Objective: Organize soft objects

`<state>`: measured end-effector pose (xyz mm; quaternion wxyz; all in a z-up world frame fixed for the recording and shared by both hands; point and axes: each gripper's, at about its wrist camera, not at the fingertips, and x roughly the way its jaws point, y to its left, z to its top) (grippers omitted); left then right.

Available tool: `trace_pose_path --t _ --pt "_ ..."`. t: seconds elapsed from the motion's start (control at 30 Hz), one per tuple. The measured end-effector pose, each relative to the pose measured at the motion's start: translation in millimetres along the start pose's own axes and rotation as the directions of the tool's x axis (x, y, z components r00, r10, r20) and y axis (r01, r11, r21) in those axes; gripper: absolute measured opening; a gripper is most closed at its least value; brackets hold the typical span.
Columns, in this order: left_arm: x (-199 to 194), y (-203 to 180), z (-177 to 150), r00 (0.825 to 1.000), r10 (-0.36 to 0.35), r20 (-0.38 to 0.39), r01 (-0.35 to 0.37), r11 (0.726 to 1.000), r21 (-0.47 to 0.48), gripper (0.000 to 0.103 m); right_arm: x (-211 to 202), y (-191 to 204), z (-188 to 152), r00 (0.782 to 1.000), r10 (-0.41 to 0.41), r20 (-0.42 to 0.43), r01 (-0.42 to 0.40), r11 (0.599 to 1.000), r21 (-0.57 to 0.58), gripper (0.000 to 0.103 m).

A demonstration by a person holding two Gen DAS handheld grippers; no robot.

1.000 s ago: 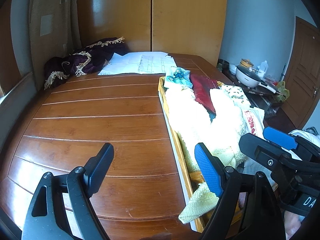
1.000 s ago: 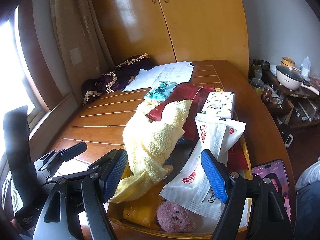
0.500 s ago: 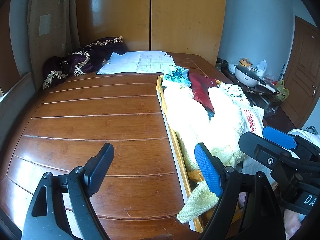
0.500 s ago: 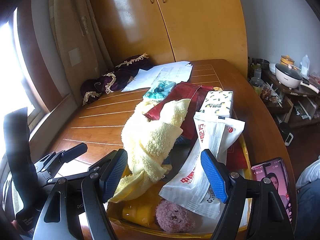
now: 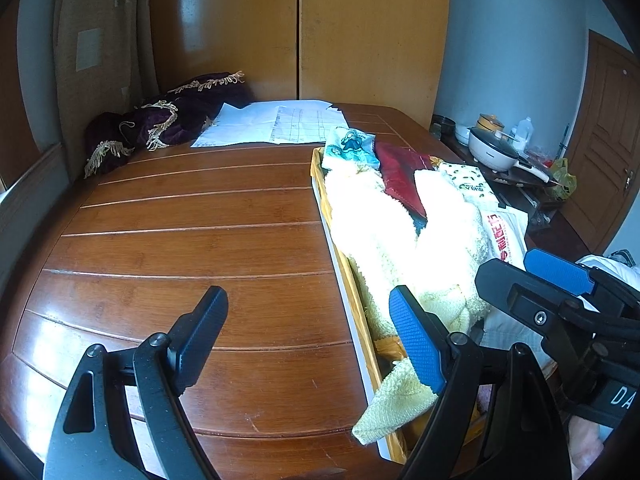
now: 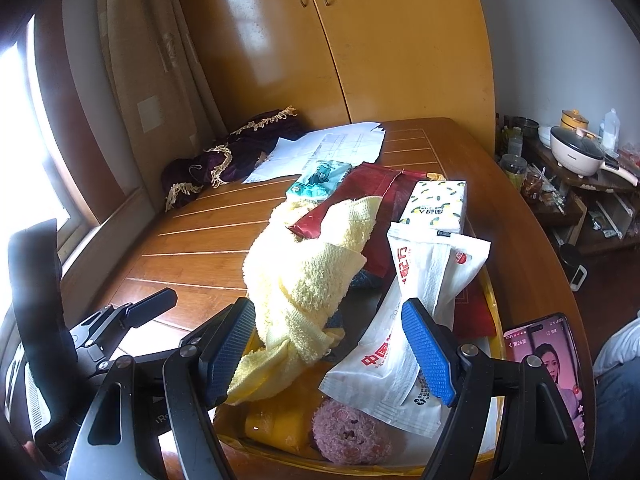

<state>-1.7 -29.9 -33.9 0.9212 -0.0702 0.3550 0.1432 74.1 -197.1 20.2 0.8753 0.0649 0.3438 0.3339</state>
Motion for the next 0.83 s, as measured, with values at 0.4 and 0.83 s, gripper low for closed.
trace_pose_path --t 0.4,0.83 --pt "-0.2 0.0 0.1 1.000 0.001 0.000 -0.001 1.000 0.005 0.083 -0.4 0.2 0.4 1.000 -0.001 0.000 0.001 1.000 0.007 0.078" --pt "-6.0 -1.0 -0.4 0.999 0.012 0.040 -0.012 1.000 0.014 0.083 -0.5 0.1 1.1 1.000 0.006 0.008 -0.006 1.000 0.015 0.078"
